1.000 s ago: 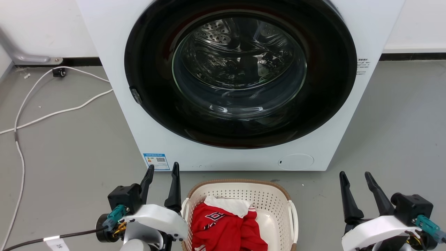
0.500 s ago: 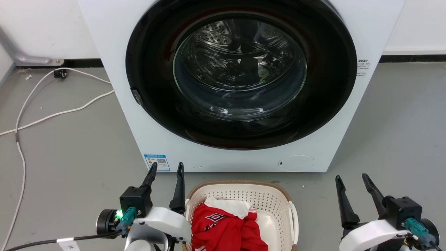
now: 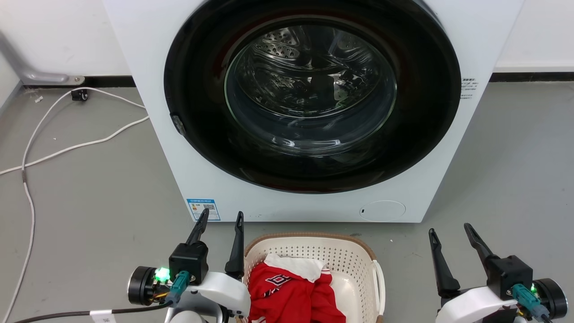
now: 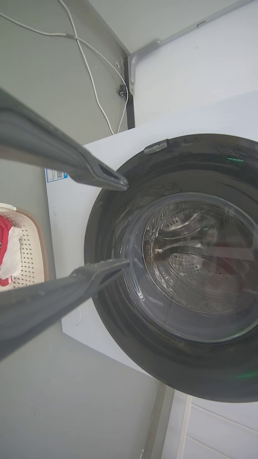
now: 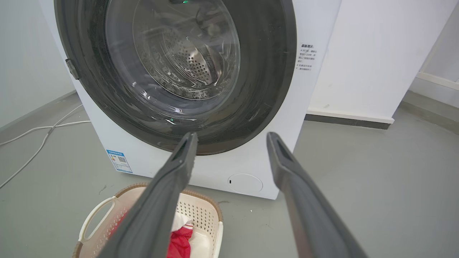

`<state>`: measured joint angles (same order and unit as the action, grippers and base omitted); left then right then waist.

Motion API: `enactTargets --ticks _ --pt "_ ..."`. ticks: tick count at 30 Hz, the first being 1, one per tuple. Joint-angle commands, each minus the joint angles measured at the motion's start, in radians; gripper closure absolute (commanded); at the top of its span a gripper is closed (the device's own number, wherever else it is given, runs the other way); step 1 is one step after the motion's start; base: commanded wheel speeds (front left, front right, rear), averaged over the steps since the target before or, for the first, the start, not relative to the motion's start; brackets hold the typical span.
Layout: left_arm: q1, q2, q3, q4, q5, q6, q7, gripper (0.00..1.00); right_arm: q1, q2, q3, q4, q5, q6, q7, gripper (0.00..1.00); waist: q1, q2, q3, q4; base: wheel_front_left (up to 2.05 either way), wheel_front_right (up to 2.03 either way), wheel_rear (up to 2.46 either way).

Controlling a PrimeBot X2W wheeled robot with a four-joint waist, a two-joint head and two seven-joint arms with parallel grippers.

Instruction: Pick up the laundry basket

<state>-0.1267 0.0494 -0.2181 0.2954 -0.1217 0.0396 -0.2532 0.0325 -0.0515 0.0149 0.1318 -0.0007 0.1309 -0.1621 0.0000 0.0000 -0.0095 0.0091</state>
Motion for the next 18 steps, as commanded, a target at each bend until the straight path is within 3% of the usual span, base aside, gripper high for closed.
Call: enactTargets --ticks 1,18 --pt "-0.002 0.002 -0.004 0.002 0.018 0.005 -0.008 0.0 0.009 0.002 0.002 -0.007 -0.021 0.0 -0.006 0.0 0.0 0.0 0.0 0.001 0.0 0.0 0.0" --pt "-0.011 0.002 -0.003 0.019 -0.003 0.003 -0.013 0.0 -0.004 0.002 -0.002 0.004 -0.017 0.0 -0.002 0.0 0.0 0.0 0.007 0.005 0.0 0.0 0.0"
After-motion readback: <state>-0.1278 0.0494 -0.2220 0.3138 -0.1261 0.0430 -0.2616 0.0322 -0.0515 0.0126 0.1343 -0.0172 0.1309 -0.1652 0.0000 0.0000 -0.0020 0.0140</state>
